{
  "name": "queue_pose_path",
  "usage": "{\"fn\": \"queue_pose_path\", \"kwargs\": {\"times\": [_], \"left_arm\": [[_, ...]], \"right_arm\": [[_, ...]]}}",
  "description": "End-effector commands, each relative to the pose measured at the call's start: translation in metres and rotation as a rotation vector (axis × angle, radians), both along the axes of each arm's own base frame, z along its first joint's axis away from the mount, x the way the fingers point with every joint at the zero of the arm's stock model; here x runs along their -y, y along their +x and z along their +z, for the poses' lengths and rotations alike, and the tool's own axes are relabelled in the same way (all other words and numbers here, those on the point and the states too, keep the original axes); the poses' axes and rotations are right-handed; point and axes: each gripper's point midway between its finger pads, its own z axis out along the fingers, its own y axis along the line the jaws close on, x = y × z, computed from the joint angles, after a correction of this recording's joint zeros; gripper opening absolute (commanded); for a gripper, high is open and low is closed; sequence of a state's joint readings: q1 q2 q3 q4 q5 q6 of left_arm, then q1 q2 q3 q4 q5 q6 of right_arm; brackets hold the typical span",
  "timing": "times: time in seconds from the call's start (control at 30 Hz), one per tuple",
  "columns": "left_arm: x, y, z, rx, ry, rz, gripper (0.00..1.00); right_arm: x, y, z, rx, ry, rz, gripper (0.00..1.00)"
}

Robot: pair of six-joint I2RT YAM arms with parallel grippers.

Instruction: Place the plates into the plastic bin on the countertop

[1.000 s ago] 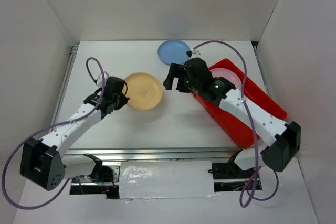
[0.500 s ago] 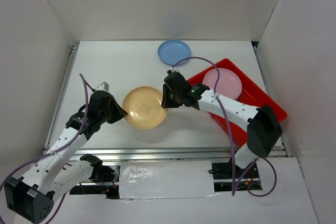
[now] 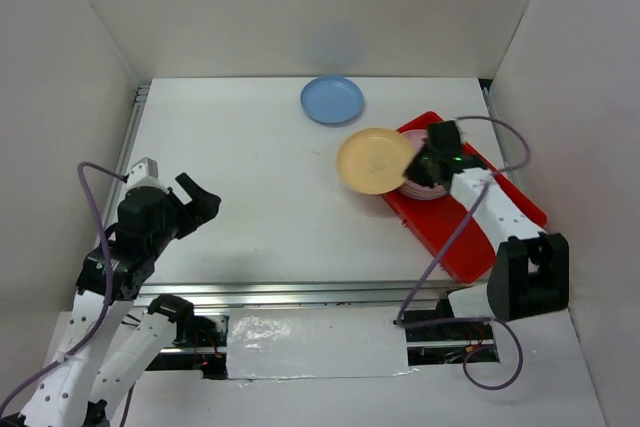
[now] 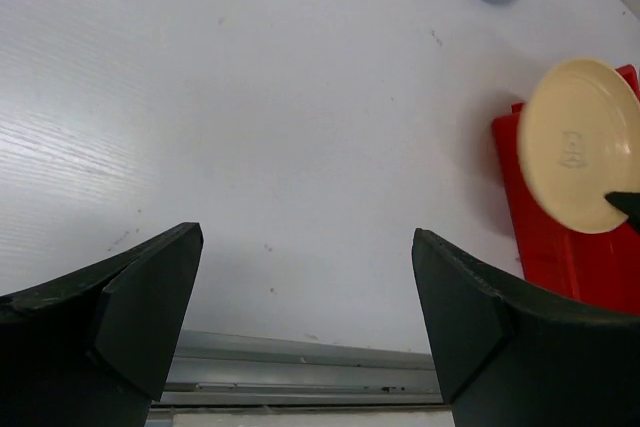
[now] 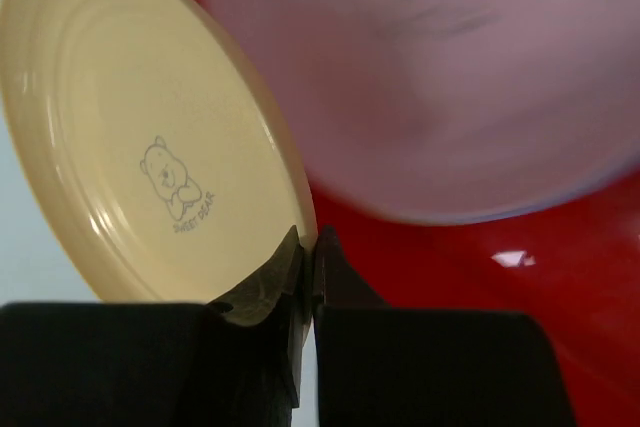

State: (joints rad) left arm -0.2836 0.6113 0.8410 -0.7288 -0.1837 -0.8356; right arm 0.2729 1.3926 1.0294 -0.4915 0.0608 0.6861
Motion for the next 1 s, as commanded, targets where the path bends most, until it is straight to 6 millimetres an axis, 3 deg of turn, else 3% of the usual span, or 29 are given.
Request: {"fn": "queue_pose_path", "kwargs": {"times": [0.0,0.03,0.17,0.27,0.43,0.47,0.5,0.53,0.57,0.6,0.73,0.8,0.9,0.93,0.97], "left_arm": [[-0.014,-0.009,0.001,-0.004,0.094,0.009,0.99],[-0.006,-0.009,0.002,-0.003,0.084,-0.033,0.99],[0.005,-0.003,-0.012,-0.054,0.093,-0.089,0.99],[0.012,0.000,-0.017,-0.070,0.095,-0.128,0.99],[0.016,0.002,-0.019,-0.071,0.095,-0.151,0.99],[0.016,0.002,-0.019,-0.068,0.095,-0.154,0.99],[0.017,0.002,-0.018,-0.067,0.094,-0.157,0.99],[0.017,0.003,-0.019,-0.067,0.093,-0.159,0.99],[0.017,0.003,-0.019,-0.065,0.093,-0.158,0.99],[0.018,0.004,-0.020,-0.069,0.091,-0.160,0.99],[0.035,0.019,-0.024,-0.054,0.041,-0.198,0.99],[0.047,0.032,-0.040,-0.081,0.004,-0.208,0.99],[0.073,0.062,-0.037,-0.020,-0.097,-0.244,0.99],[0.085,0.074,-0.049,-0.052,-0.130,-0.269,0.99],[0.098,0.097,-0.031,0.040,-0.192,-0.274,0.99]], "right_arm": [[0.065,0.004,0.025,0.104,0.125,-0.172,0.00],[0.101,0.006,0.025,0.109,0.130,-0.272,0.00],[0.148,0.006,0.025,0.129,0.184,-0.385,0.00],[0.166,0.010,0.024,0.123,0.207,-0.427,0.00],[0.175,0.022,0.021,0.090,0.221,-0.435,0.03],[0.173,0.022,0.022,0.095,0.228,-0.422,0.25],[0.169,0.023,0.027,0.110,0.240,-0.405,0.55],[0.163,0.022,0.031,0.120,0.255,-0.382,0.74],[0.158,0.019,0.043,0.155,0.253,-0.357,0.93],[0.149,0.020,0.052,0.185,0.259,-0.319,1.00],[0.123,-0.003,0.102,0.287,0.216,-0.250,1.00],[0.121,-0.021,0.120,0.338,0.152,-0.284,1.00],[0.099,-0.040,0.116,0.342,0.137,-0.248,1.00],[0.086,-0.045,0.113,0.336,0.156,-0.209,1.00],[0.071,-0.051,0.108,0.347,0.190,-0.153,1.00]]}}
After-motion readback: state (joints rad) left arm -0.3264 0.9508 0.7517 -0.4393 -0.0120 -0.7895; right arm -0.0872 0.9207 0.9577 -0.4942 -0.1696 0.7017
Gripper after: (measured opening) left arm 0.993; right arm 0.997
